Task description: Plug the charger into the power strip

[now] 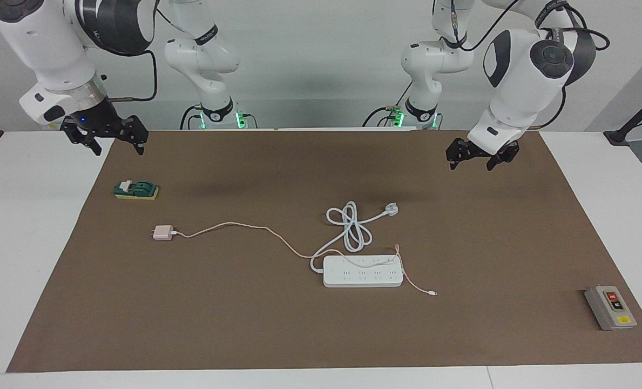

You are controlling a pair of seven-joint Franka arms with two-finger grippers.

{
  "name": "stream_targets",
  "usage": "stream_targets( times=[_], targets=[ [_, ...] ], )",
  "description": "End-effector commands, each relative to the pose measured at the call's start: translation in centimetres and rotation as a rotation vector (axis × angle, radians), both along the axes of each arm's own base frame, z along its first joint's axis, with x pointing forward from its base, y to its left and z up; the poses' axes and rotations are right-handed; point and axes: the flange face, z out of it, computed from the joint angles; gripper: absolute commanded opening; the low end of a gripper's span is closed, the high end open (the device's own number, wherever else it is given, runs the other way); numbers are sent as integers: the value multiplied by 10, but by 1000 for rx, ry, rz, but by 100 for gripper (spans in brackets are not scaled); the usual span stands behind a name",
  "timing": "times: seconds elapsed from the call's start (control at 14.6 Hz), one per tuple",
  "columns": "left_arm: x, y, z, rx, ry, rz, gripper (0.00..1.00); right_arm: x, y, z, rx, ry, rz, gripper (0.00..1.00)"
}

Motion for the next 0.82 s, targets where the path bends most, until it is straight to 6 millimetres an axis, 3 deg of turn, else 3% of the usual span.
stream_targets(
  times=[0.0, 0.27, 0.48, 0.76],
  targets=[
    [-3, 2, 6, -14, -10, -1, 100, -7, -5, -3, -16, -9, 26, 100],
    [-3, 2, 7, -13, -10, 1, 100, -6, -38, -34, 28, 41, -126, 100],
    [-3, 2, 6, -14, -9, -1, 100, 6, -69, -79, 143, 100, -412, 100],
    [-3, 2, 6, -14, -10, -1, 100, 26, -78, -127, 264, 169, -830, 100]
  ],
)
